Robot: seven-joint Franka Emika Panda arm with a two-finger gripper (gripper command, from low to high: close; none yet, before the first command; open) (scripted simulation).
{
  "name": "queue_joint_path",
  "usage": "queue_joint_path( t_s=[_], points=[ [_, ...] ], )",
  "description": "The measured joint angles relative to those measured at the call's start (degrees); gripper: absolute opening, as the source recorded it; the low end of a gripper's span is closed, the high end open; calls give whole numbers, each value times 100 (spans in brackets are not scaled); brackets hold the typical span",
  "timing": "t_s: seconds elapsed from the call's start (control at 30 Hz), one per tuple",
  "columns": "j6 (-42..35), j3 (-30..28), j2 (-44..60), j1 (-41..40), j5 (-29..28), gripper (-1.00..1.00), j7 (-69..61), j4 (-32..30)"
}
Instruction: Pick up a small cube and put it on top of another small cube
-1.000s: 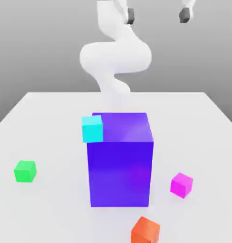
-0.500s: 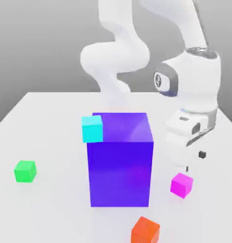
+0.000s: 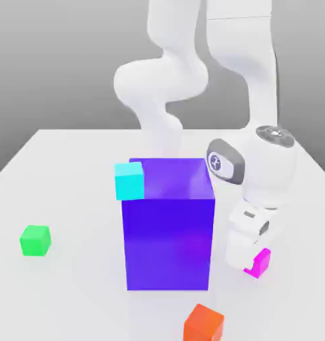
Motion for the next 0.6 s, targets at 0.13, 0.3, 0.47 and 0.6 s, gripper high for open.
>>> queue_joint_path(
  t_s=[0.13, 0.3, 0.47, 0.6],
  points=[
    [-619, 229, -769, -153, 311, -100, -238, -148],
    [-1083, 186, -1363, -559, 697, -100, -1044, 115],
    [-1320, -272, -1641, -1493, 783, -100, -2396, 616],
    [-1504, -739, -1823, -2264, 855, -100, -3513, 1018]
  ],
)
